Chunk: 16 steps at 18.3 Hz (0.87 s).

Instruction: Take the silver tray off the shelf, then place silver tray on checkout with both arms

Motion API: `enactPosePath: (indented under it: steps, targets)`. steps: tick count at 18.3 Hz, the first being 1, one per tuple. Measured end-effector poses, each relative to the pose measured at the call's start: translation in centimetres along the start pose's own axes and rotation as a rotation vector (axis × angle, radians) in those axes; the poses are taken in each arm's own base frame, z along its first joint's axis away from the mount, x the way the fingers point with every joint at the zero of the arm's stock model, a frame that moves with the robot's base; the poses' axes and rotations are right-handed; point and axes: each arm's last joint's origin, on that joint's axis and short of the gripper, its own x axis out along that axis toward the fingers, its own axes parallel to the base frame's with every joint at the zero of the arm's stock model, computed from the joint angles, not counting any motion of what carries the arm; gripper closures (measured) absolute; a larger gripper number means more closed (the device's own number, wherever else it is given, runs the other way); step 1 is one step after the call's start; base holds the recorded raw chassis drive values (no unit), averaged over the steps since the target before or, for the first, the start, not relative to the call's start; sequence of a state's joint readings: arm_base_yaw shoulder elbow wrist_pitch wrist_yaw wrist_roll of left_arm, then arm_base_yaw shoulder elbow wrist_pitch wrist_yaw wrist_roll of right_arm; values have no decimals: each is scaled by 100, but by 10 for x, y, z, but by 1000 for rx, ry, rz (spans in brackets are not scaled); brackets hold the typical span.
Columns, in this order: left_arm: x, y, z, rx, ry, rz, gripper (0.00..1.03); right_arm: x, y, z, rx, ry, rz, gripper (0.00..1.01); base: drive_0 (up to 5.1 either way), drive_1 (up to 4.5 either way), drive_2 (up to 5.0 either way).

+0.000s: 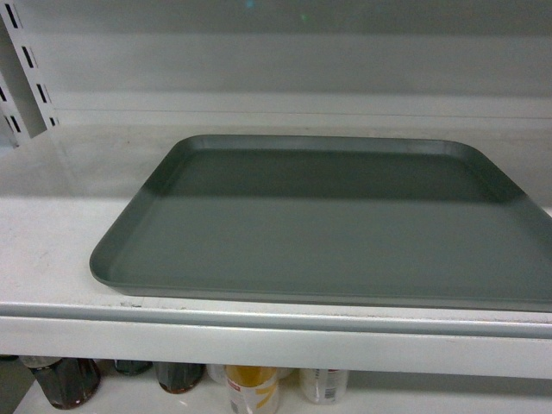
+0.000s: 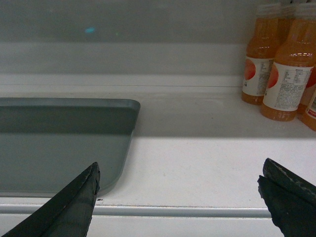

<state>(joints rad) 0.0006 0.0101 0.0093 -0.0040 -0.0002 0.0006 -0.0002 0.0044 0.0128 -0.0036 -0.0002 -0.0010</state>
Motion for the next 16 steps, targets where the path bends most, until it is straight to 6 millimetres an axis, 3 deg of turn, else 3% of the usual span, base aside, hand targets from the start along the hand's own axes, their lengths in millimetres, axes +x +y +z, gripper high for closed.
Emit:
enactPosePath:
  steps: [9,11,12,13,14,16]
  targets:
    - [0,0,-1,-3,23,3,5,0,0,-1,4,7,-5,3,0,0,0]
    - [0,-4,0,-44,263,38,5,4,1,-5,84,110,-102,3,0,0,0]
    - [3,-6,5,-56,299,20,5,9,1,-5,128,125,-112,3,0,0,0]
    - [13,-5,25,-88,212,16,5,22,-1,4,159,79,-106,3,0,0,0]
    - [34,-7,37,-88,184,-20,5,44,-4,14,146,51,-51,3,0,0,0]
    - [65,-14,41,-77,187,-79,5,77,-5,19,105,49,32,3,0,0,0]
